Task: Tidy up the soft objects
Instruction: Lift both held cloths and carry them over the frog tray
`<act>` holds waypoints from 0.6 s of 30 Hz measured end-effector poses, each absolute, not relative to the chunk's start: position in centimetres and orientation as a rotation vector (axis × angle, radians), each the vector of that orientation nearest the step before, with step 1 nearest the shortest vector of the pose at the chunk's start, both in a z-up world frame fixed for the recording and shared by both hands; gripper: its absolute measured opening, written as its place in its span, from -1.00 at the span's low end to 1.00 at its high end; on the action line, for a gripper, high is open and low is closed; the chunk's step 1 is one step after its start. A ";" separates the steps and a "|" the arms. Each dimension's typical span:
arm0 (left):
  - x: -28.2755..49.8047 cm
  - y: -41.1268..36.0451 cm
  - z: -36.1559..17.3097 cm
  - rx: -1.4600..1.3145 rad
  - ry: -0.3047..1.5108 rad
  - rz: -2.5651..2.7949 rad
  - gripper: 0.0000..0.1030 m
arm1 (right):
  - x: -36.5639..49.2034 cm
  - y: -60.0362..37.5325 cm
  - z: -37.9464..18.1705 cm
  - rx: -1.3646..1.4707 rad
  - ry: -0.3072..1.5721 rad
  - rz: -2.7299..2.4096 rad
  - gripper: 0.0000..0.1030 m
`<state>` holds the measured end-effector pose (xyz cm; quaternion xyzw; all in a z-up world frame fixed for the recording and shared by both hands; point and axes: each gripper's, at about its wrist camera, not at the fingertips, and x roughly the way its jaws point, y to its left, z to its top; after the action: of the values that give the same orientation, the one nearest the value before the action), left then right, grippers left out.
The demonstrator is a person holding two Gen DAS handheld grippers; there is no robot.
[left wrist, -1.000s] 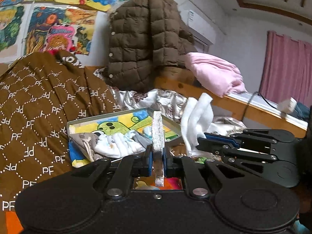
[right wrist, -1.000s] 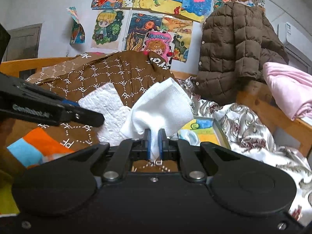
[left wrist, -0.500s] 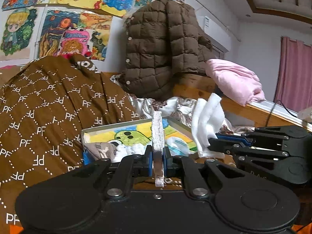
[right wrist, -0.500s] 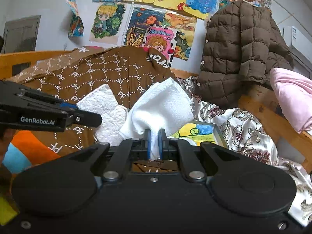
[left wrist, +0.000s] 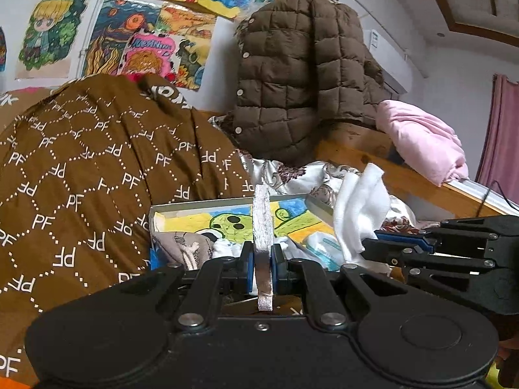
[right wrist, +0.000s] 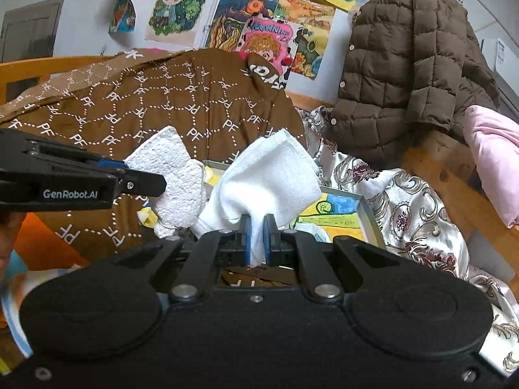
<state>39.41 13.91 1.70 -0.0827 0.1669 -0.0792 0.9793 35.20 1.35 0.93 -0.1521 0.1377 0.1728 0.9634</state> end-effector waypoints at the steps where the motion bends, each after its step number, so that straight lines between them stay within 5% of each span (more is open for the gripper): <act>1: 39.7 14.0 1.6 -0.171 0.337 -0.156 -0.79 | 35.5 1.5 1.0 -0.307 0.282 0.348 -0.95; 18: 46.4 12.4 1.3 -0.237 0.347 -0.147 -0.79 | 42.3 -1.0 1.2 -0.261 0.410 0.285 -0.95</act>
<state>46.38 12.44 1.32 -0.1176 0.1719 -0.0727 0.9754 42.35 -1.00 1.21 -0.1289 0.2022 0.1408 0.9605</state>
